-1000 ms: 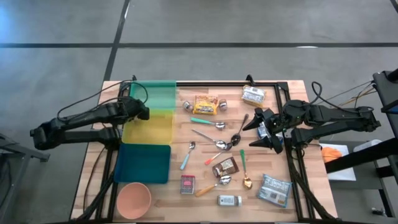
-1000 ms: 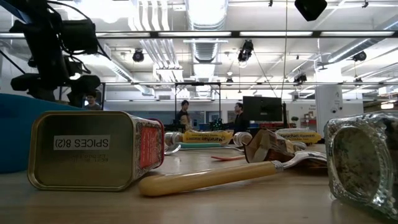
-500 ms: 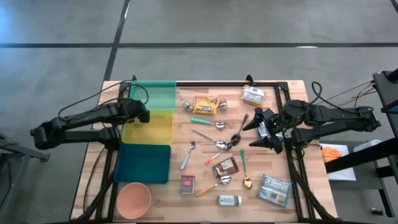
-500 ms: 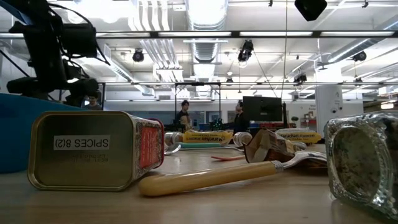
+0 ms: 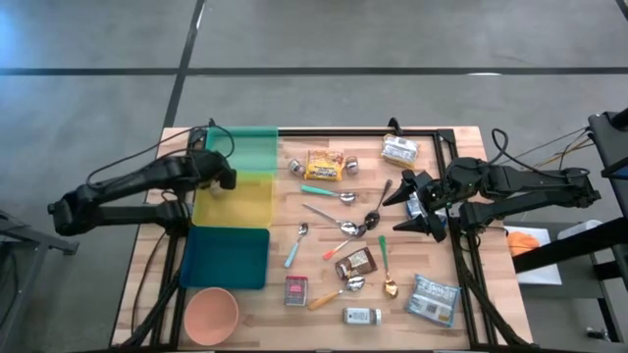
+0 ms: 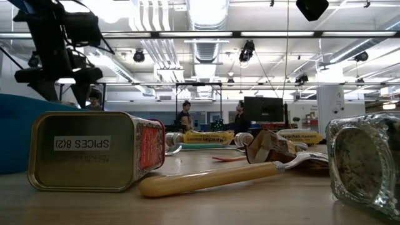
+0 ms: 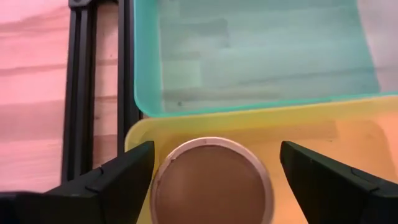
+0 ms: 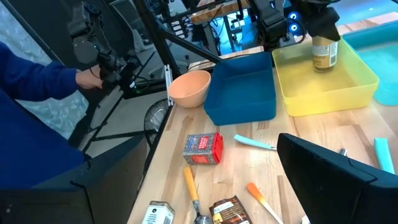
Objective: Pick & Place Food Item
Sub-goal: Put the gold seasoning bottle into the yellow bin, then put the blue noodle pack into the blue bin
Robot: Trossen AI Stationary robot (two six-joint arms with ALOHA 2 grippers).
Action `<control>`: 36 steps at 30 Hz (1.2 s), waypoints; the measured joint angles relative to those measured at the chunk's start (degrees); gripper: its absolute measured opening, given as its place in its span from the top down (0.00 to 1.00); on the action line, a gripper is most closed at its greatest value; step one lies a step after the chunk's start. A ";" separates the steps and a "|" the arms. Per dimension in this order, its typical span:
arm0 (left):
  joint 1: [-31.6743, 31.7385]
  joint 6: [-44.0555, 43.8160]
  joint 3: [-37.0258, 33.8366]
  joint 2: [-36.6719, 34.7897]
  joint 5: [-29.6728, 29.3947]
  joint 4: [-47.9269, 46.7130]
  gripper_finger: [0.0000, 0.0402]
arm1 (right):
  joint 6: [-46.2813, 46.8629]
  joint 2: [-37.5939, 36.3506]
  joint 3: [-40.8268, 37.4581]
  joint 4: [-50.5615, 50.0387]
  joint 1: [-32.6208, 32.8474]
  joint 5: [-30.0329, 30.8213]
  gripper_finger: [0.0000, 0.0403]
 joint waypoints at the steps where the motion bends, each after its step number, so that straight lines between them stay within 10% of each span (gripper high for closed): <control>1: 0.00 0.20 0.86 0.00 -0.02 -0.78 0.12 | -0.01 0.00 0.00 0.00 0.00 0.00 0.11; 16: -0.28 15.02 13.73 -0.02 7.33 7.22 0.26 | -0.01 0.00 0.00 0.00 0.00 0.06 0.11; 29: -2.38 14.72 9.22 0.04 28.30 32.14 0.53 | 0.07 0.00 0.00 0.01 0.02 4.94 0.11; 36: -6.77 14.87 7.60 0.04 29.57 34.50 0.56 | 6.75 0.00 0.00 0.81 0.02 5.01 0.11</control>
